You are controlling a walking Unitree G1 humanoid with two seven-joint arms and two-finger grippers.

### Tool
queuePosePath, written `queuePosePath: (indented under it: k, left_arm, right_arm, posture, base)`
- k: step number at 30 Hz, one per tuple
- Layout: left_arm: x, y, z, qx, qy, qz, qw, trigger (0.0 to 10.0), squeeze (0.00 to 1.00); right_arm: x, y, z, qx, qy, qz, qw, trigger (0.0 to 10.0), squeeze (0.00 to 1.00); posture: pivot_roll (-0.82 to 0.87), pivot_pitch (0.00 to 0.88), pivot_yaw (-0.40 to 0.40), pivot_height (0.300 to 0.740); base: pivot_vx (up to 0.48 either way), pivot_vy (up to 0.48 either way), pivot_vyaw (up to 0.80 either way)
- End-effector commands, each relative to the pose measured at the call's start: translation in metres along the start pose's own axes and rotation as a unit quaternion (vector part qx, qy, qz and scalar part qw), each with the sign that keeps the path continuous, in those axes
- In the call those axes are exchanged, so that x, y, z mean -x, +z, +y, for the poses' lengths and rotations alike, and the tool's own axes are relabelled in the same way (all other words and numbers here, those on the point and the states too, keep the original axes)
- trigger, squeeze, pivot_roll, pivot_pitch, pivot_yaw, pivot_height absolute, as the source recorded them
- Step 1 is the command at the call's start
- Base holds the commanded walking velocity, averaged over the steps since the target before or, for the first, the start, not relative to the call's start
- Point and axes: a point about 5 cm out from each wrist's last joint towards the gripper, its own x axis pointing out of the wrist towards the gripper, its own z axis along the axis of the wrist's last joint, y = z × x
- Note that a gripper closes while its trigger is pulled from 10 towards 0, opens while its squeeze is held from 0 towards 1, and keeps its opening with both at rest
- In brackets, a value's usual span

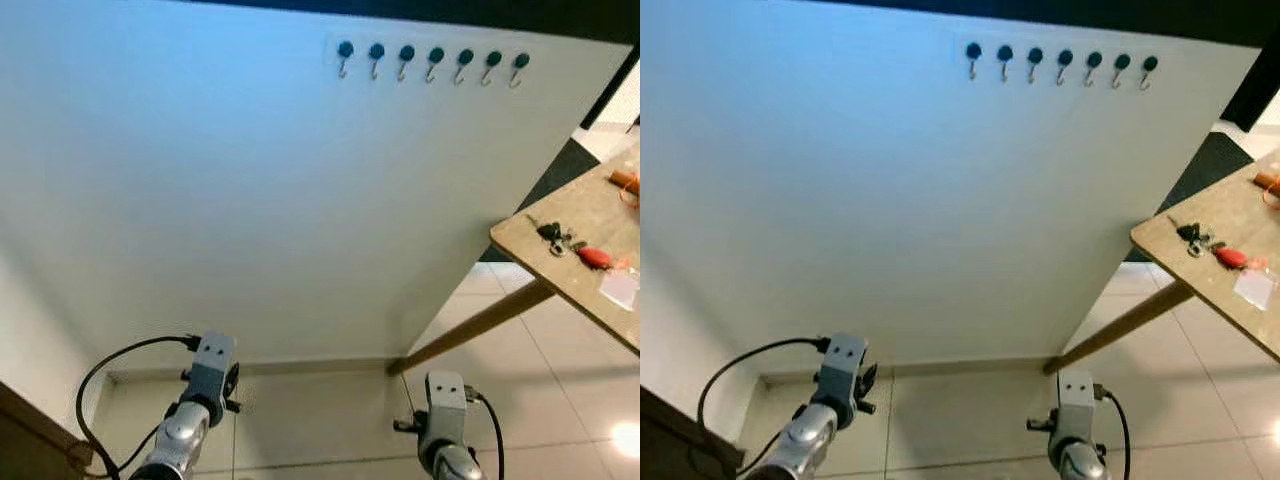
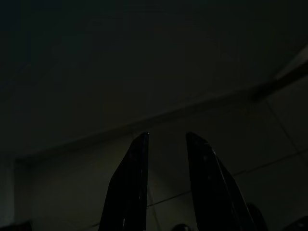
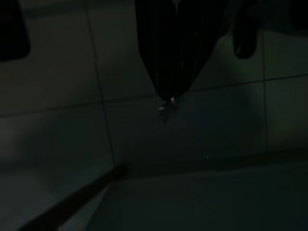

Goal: Hang keys on a hook

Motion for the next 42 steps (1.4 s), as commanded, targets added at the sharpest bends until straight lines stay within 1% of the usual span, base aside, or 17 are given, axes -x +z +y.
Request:
queuePosePath:
  k: [1, 4, 6, 8, 20, 26, 29, 36, 38, 42]
  left_arm:
    - [-0.0007, 0.0004, -0.0057, -0.004, -0.011, -0.003, 1.0, 10.0, 0.0]
    - [-0.0007, 0.0004, -0.0056, -0.003, -0.011, -0.003, 1.0, 10.0, 0.0]
    - [-0.0006, 0.0009, -0.002, 0.013, 0.0, -0.005, 1.0, 10.0, 0.0]
    - [-0.0006, 0.0004, -0.0008, 0.016, 0.003, -0.001, 1.0, 10.0, 0.0]
    - [-0.0017, 0.0003, 0.0013, 0.004, 0.013, 0.009, 1.0, 10.0, 0.0]
    - [-0.0023, 0.0034, 0.0012, 0.012, 0.013, -0.003, 1.0, 10.0, 0.0]
    - [-0.0024, 0.0022, 0.0014, 0.011, 0.013, 0.004, 1.0, 10.0, 0.0]
    - [-0.0017, 0.0017, 0.0015, 0.011, 0.01, 0.003, 1.0, 10.0, 0.0]
    - [-0.0011, 0.0027, 0.0019, 0.009, 0.013, -0.006, 1.0, 10.0, 0.0]
    - [-0.0008, 0.0023, 0.002, 0.01, 0.012, -0.006, 1.0, 10.0, 0.0]
  right_arm:
    - [0.0007, -0.0001, -0.007, -0.003, -0.01, 0.0, 1.0, 10.0, 0.0]
    - [0.0007, -0.0002, -0.007, -0.003, -0.011, 0.0, 1.0, 10.0, 0.0]
    - [0.001, -0.0011, -0.0068, -0.004, -0.01, 0.001, 1.0, 10.0, 0.0]
    - [0.0011, -0.0014, -0.0066, -0.004, -0.01, 0.002, 1.0, 10.0, 0.0]
    - [0.0006, 0.0002, -0.0065, -0.003, -0.009, -0.001, 1.0, 10.0, 0.0]
    - [0.0006, 0.0003, -0.007, -0.003, -0.009, -0.002, 1.0, 10.0, 0.0]
    - [0.0007, 0.0001, -0.007, -0.003, -0.009, -0.001, 1.0, 10.0, 0.0]
    - [0.0008, -0.0005, -0.0061, -0.003, -0.009, -0.001, 1.0, 10.0, 0.0]
    - [0.001, -0.001, -0.0057, -0.004, -0.008, 0.0, 1.0, 10.0, 0.0]
    - [0.0011, -0.0013, -0.0055, -0.003, -0.008, 0.0, 1.0, 10.0, 0.0]
  posture:
    - [0.08, 0.002, -0.07, 0.74]
    - [0.08, 0.002, -0.07, 0.74]
    - [0.08, 0.0, -0.07, 0.74]
    - [0.08, 0.0, -0.069, 0.74]
    - [0.08, 0.0, -0.07, 0.74]
    - [0.08, 0.0, -0.069, 0.74]
    - [0.08, 0.0, -0.069, 0.74]
    - [0.08, 0.0, -0.068, 0.74]
    - [0.08, 0.0, -0.069, 0.74]
    - [0.08, 0.0, -0.069, 0.74]
  base:
    - [0.0, -0.48, 0.0]
    - [0.0, -0.48, 0.0]
    - [0.0, 0.0, 0.0]
    - [0.0, 0.0, 0.0]
    - [0.0, 0.0, 0.0]
    - [0.0, 0.0, 0.0]
    - [0.0, 0.0, 0.0]
    - [0.0, 0.48, 0.0]
    - [0.0, 0.0, 0.0]
    - [0.0, 0.0, 0.0]
